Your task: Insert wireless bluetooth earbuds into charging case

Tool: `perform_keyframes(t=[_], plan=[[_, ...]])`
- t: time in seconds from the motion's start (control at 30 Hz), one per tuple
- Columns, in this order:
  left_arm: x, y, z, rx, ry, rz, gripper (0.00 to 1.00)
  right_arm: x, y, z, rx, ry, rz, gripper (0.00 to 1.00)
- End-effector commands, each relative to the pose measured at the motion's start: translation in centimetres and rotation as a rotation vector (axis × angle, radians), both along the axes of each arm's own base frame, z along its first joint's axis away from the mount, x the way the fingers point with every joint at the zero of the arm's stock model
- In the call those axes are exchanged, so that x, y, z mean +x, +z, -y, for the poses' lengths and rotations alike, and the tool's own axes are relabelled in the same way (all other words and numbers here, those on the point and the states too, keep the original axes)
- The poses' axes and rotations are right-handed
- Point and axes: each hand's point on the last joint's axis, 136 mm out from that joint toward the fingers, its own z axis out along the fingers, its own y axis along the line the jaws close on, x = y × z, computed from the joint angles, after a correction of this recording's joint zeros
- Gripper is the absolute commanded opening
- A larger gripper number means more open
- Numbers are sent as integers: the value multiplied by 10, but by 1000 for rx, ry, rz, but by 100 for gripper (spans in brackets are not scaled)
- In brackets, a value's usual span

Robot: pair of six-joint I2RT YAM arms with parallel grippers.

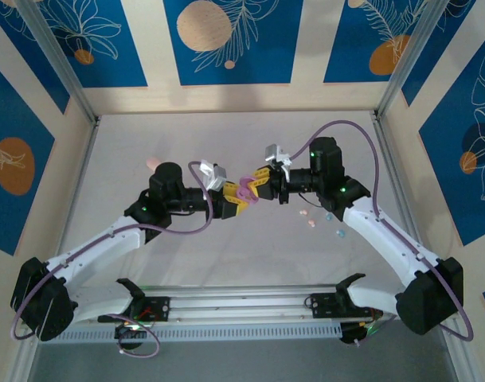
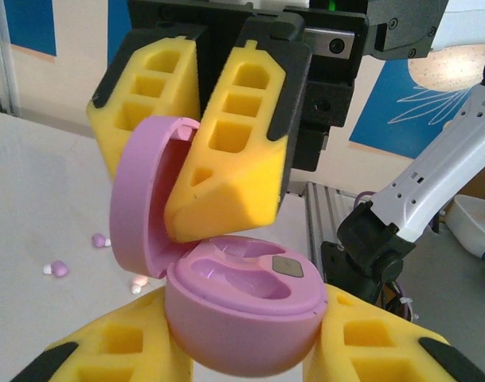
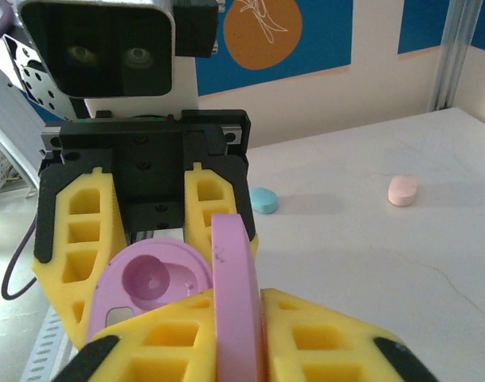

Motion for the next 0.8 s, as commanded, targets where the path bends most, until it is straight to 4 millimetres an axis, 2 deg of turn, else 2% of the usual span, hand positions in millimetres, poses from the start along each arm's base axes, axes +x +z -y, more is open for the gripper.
perform_keyframes(t=[0.0,0.13,0.23,0.4,0.5,0.77], plan=[[-12,6,0,-26,-47,23,29,-12,17,0,10,54,43,12],[-9,6,2,-31,-40,9,43,-16,20,-1,10,71,51,6],[-8,6,5,-30,-47,-13,54,-15,20,-2,3,62,51,6],[-7,7,10,-25,-55,-22,62,-13,18,-3,-10,44,61,6],[-7,8,12,-26,-58,-28,67,-12,16,-4,-23,31,74,6],[-2,7,18,-24,-35,-43,67,-9,10,-7,-54,2,112,7]])
